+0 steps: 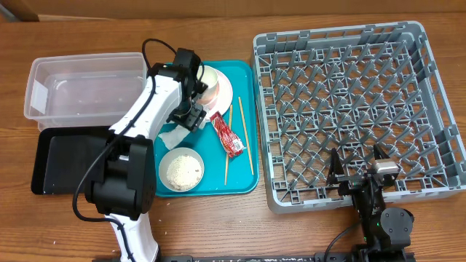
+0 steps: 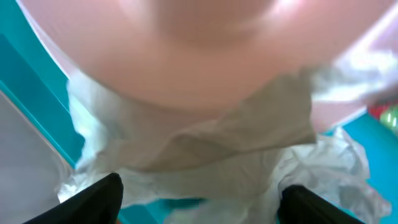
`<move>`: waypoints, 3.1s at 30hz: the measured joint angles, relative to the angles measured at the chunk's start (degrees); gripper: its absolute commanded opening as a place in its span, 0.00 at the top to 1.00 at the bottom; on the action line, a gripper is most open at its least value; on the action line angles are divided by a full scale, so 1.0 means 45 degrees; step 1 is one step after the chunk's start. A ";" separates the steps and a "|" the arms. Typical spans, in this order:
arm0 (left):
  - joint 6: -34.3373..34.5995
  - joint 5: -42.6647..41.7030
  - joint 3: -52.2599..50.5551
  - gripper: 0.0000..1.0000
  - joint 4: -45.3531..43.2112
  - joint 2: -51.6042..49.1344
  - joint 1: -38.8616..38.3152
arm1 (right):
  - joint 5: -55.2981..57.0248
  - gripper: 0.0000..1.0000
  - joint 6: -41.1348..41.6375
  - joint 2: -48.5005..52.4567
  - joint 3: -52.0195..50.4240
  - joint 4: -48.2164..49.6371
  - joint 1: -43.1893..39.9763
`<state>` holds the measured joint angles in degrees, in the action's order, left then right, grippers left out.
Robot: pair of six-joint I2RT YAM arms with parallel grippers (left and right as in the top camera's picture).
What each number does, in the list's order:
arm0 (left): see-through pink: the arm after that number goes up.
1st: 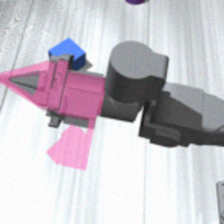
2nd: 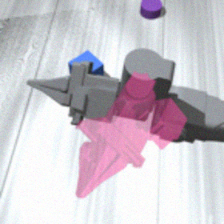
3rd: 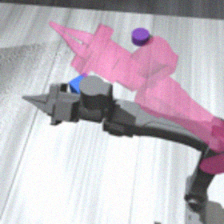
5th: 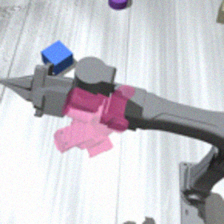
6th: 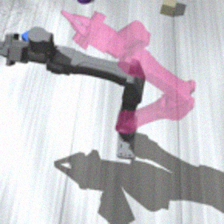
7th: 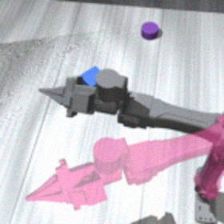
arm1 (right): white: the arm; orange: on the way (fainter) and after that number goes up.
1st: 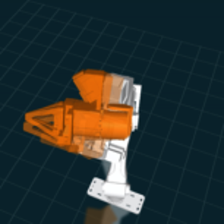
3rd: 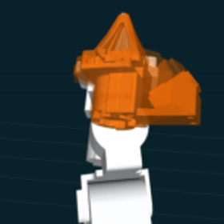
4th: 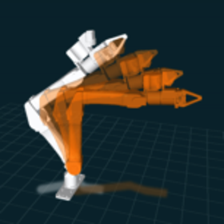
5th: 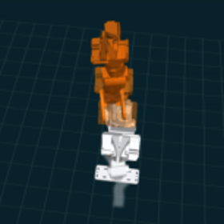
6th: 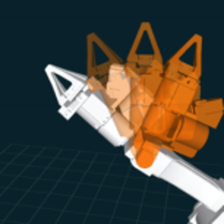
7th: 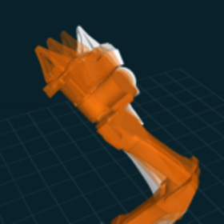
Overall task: Sort waste into correct bins and load items into the dishwasher
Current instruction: 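Reach the left gripper to the white tissues beside the pink plate and grasp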
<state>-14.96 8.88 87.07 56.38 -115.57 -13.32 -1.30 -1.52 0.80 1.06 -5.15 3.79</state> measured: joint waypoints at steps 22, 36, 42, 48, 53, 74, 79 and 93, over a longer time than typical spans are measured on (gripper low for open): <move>0.0000 -0.0058 -0.0199 0.72 -0.0767 0.0000 0.0000 | 0.0005 0.00 0.0000 0.0000 0.0000 0.0000 0.0000; 0.0355 -0.0078 -0.0199 0.96 -0.0491 0.0044 0.0000 | 0.0005 0.00 -0.0005 0.0000 0.0000 0.0000 0.0000; 0.0622 -0.0155 -0.0189 0.96 -0.0160 0.1078 0.0000 | 0.0005 0.00 0.0005 0.0000 0.0000 0.0000 0.0000; 0.0631 -0.0160 -0.0087 0.96 0.0510 0.1671 0.0000 | 0.0005 0.00 0.0000 0.0000 0.0000 0.0005 0.0000; 0.0636 -0.0180 -0.0087 0.96 0.0622 0.1671 0.0000 | 0.0000 0.00 0.0000 0.0000 0.0000 0.0000 0.0000; 0.0675 -0.2569 -0.1836 0.77 -0.2341 0.1666 0.0000 | 0.0000 0.00 0.0000 0.0000 0.0000 0.0005 0.0000; 0.0758 -0.2579 -0.2210 0.44 -0.2919 0.1656 0.0000 | 0.0000 0.00 0.0005 0.0000 0.0000 0.0005 0.0000; 0.0865 -0.2239 -0.2720 0.29 -0.4658 0.1656 0.0000 | 0.0000 0.00 0.0000 0.0000 0.0000 0.0005 0.0000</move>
<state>-11.07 -1.19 74.83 35.42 -108.12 -13.32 -1.30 -1.52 0.80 1.06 -5.13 3.79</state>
